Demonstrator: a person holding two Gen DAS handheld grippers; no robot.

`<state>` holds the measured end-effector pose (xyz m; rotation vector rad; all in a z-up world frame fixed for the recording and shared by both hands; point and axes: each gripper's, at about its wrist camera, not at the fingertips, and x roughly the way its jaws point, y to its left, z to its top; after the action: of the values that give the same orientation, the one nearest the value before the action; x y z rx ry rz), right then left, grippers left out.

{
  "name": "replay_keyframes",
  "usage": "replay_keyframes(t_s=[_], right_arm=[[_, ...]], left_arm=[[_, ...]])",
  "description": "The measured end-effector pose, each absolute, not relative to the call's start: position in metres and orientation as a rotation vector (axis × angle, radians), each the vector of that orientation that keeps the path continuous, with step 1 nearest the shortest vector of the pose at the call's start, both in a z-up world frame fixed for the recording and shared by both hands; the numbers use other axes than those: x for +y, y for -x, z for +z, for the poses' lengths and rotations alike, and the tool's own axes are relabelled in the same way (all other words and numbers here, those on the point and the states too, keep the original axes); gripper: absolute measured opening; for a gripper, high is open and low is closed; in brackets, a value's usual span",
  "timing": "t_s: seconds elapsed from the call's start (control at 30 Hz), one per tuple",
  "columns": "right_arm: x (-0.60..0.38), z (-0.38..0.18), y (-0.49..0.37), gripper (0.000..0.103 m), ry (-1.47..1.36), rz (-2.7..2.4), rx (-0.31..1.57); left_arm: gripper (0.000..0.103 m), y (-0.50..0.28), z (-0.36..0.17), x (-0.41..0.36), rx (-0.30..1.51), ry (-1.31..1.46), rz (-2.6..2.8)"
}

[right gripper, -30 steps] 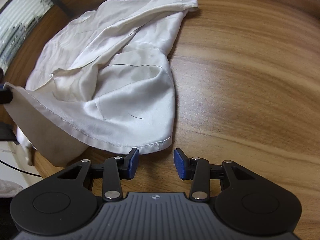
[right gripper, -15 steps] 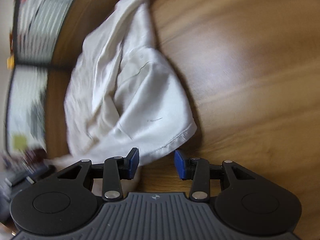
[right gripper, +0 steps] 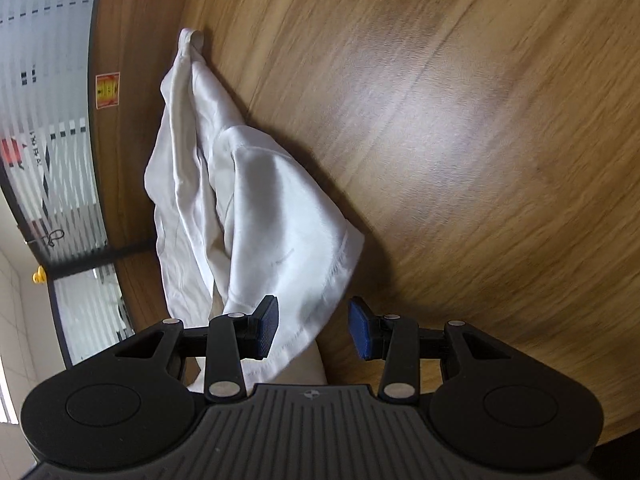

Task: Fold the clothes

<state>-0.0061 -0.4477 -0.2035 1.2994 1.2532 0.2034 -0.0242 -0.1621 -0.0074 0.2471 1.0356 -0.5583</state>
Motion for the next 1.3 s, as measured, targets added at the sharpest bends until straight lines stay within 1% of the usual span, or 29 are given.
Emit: replay_keyframes(t_s=[0.07, 0.1, 0.17, 0.27, 0.53, 0.6, 0.7, 0.77, 0.87, 0.9, 0.93, 0.97, 1.13, 1.3], right_arm=[[-0.45, -0.204, 0.0, 0.025, -1.294, 0.214, 1.25], [-0.449, -0.204, -0.003, 0.015, -1.281, 0.216, 1.25], [-0.452, -0.201, -0.009, 0.004, -1.252, 0.208, 1.231], [-0.46, -0.19, -0.017, 0.002, -1.202, 0.187, 1.174], [-0.481, -0.09, -0.043, 0.001, -0.823, 0.231, 0.938], [-0.489, -0.075, -0.046, 0.001, -0.743, 0.25, 0.915], [-0.496, -0.074, -0.053, 0.001, -0.629, 0.276, 0.964], [-0.502, -0.094, -0.055, 0.001, -0.589, 0.261, 1.044], [-0.506, -0.121, -0.056, 0.003, -0.552, 0.245, 1.138], [-0.507, -0.131, -0.056, 0.006, -0.545, 0.242, 1.166], [-0.509, -0.138, -0.056, 0.007, -0.543, 0.237, 1.18], [-0.511, -0.142, -0.056, 0.007, -0.546, 0.238, 1.186], [-0.516, -0.157, -0.06, 0.007, -0.608, 0.254, 1.203], [-0.511, -0.157, -0.067, 0.007, -0.575, 0.262, 1.191]], left_arm=[[0.003, 0.025, -0.006, -0.159, 1.033, -0.243, -0.546], [0.003, 0.025, -0.006, -0.158, 1.033, -0.241, -0.54], [0.003, 0.027, -0.007, -0.155, 1.038, -0.235, -0.529], [0.003, 0.029, -0.01, -0.156, 1.055, -0.218, -0.538], [0.003, 0.023, -0.025, -0.195, 1.068, -0.187, -0.638], [0.003, 0.018, -0.031, -0.203, 1.084, -0.179, -0.656], [0.005, 0.014, -0.043, -0.214, 1.125, -0.189, -0.68], [0.005, 0.015, -0.05, -0.221, 1.148, -0.215, -0.679], [0.015, 0.017, -0.058, -0.229, 1.174, -0.244, -0.677], [0.021, 0.017, -0.058, -0.23, 1.178, -0.246, -0.676], [0.025, 0.018, -0.058, -0.23, 1.181, -0.239, -0.671], [0.027, 0.017, -0.057, -0.23, 1.183, -0.23, -0.66], [0.031, 0.009, -0.053, -0.233, 1.17, -0.2, -0.627], [0.032, -0.002, -0.049, -0.239, 1.15, -0.175, -0.601]])
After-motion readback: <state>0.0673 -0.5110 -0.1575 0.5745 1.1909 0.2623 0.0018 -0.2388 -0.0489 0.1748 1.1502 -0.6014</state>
